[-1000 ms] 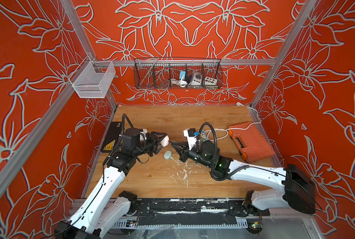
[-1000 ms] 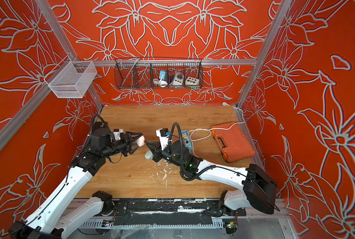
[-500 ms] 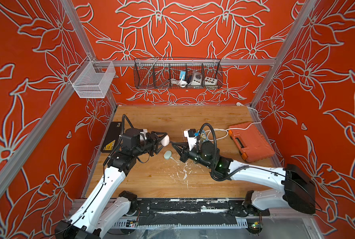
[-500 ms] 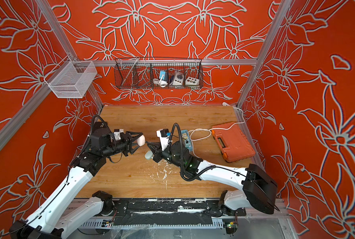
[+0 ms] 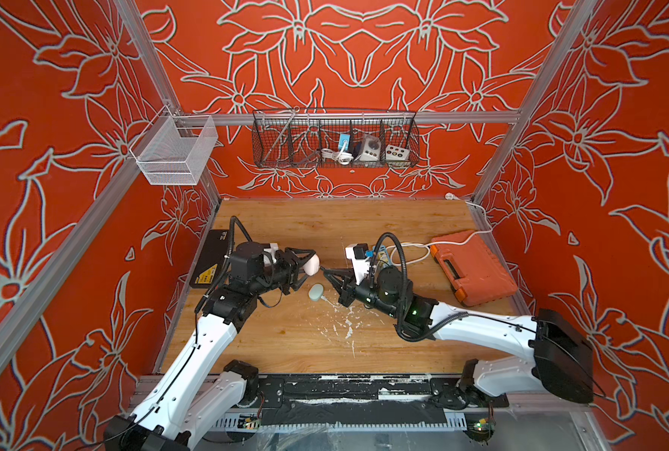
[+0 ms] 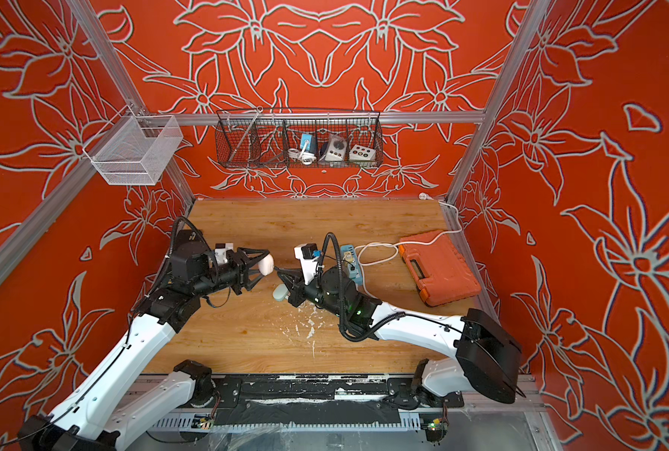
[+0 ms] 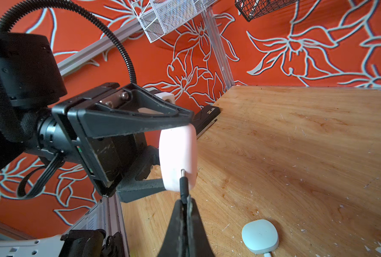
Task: Charge the bluetooth headset
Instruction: Insert the charging cable into the bluetooth headset.
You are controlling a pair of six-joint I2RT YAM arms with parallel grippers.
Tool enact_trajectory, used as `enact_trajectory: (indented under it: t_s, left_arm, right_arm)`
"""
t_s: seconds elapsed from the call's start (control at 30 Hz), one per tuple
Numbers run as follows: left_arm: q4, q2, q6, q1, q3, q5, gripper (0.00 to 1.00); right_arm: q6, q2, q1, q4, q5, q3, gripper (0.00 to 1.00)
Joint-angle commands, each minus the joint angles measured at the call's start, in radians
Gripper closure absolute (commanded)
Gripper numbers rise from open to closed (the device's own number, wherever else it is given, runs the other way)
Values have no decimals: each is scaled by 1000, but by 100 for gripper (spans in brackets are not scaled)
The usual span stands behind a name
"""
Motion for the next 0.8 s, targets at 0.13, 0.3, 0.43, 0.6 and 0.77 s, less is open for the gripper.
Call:
enact_trajectory:
  t_s: [0.13,0.3,0.43,0.6,0.77]
  left_arm:
    - [14,-8,59,-14,28,73,76]
    - [5,-2,97,-15,34,100,78]
    - [20,-2,100,-15,33,125,82]
    - [44,0,100,-18,42,154,86]
    - [62,-3,82,-25,40,163,89]
  right_arm:
    - [-36,-4,2,-95,-12,80,100]
    - [-38,1,-1,-142,-61,125,100]
    - [-40,4,-2,-153,-84,140,100]
    - [-46,19,-5,-128,-116,145,100]
    - [-47,37,-5,-120,-120,158,100]
